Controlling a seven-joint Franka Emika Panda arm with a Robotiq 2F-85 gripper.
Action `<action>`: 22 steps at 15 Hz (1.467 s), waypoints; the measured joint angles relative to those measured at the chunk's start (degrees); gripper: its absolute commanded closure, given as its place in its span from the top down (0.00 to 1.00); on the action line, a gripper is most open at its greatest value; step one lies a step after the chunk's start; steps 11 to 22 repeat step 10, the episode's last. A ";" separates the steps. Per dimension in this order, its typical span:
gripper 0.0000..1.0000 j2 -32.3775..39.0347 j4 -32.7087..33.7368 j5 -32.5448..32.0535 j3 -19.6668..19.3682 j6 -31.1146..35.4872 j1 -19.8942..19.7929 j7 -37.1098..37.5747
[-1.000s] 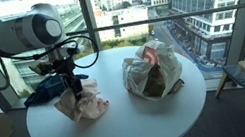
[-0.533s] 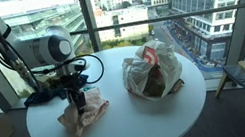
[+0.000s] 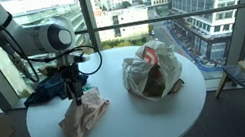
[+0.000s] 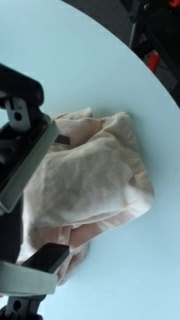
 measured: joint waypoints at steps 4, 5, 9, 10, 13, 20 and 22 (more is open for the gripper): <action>1.00 -6.70 1.94 3.77 -0.63 -8.69 -0.27 1.38; 1.00 -8.41 2.34 4.03 -0.79 -10.24 -0.45 1.95; 1.00 -14.00 3.13 4.84 -0.88 -13.12 -1.45 3.12; 1.00 -14.83 3.16 4.84 -0.88 -13.27 -1.64 3.22; 1.00 -14.83 3.16 4.84 -0.88 -13.27 -1.64 3.22; 1.00 -14.83 3.16 4.84 -0.88 -13.27 -1.64 3.22; 1.00 -14.83 3.16 4.84 -0.88 -13.27 -1.64 3.22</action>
